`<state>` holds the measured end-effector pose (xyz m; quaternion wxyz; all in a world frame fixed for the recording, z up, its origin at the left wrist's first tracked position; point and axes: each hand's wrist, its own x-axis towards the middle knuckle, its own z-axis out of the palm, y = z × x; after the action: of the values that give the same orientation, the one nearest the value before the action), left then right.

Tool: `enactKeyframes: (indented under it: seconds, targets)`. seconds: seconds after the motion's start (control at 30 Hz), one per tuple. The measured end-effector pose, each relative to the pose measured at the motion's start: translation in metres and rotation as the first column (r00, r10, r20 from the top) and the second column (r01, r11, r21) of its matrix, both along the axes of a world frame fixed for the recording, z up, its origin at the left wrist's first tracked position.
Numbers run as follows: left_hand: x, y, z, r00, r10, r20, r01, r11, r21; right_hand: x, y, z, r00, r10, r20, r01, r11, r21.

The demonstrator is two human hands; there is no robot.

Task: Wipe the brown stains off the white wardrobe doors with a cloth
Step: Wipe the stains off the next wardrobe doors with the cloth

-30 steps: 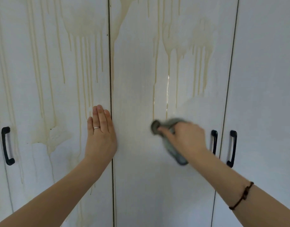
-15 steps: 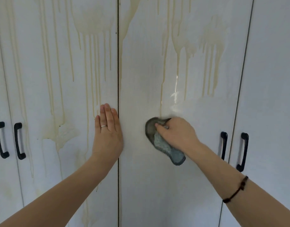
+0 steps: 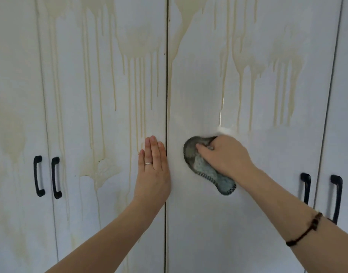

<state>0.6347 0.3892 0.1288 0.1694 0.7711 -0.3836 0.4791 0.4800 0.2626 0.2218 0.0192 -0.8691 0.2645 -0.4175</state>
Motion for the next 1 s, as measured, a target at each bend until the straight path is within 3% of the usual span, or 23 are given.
enactKeyframes:
  seconds: [0.1, 0.17, 0.27, 0.43, 0.53, 0.67, 0.8, 0.93, 1.0]
  targets:
    - [0.004, 0.001, 0.0, 0.999, -0.036, 0.019, 0.037, 0.999, -0.021, 0.015, 0.013, -0.055, 0.961, -0.047, -0.272, 0.011, 0.991, -0.134]
    - [0.006, 0.005, 0.001, 0.998, -0.037, 0.051, 0.037, 0.999, -0.002, 0.021, 0.014, -0.057, 0.951, -0.035, -0.308, 0.002, 0.994, -0.107]
    - [0.01, 0.013, 0.004, 0.994, -0.063, 0.093, 0.056, 0.996, 0.071, 0.029, 0.014, -0.012, 0.982, 0.025, -0.186, -0.021, 0.999, 0.028]
    - [0.019, 0.034, 0.029, 0.974, -0.195, 0.114, 0.178, 0.973, 0.149, 0.059, 0.028, 0.072, 0.967, -0.093, 0.239, 0.117, 0.989, -0.088]
    - [0.022, 0.045, 0.051, 0.947, -0.296, 0.122, 0.284, 0.952, 0.11, 0.078, 0.046, 0.058, 0.946, -0.195, 0.258, 0.266, 0.924, -0.276]
    - [0.025, 0.058, 0.073, 0.921, -0.37, 0.119, 0.372, 0.928, 0.012, 0.083, 0.057, 0.001, 0.967, -0.188, 0.17, 0.246, 0.855, -0.457]
    - [0.029, 0.066, 0.09, 0.897, -0.414, 0.159, 0.415, 0.909, 0.022, 0.078, 0.045, 0.027, 0.959, -0.236, 0.154, 0.28, 0.855, -0.437]
    - [0.028, 0.067, 0.112, 0.895, -0.42, 0.147, 0.423, 0.906, 0.017, 0.079, 0.045, 0.127, 0.885, -0.219, 0.41, 0.348, 0.897, -0.273]
    - [0.029, 0.066, 0.118, 0.886, -0.437, 0.156, 0.439, 0.898, 0.017, 0.083, 0.048, 0.149, 0.87, -0.221, 0.441, 0.365, 0.89, -0.273]
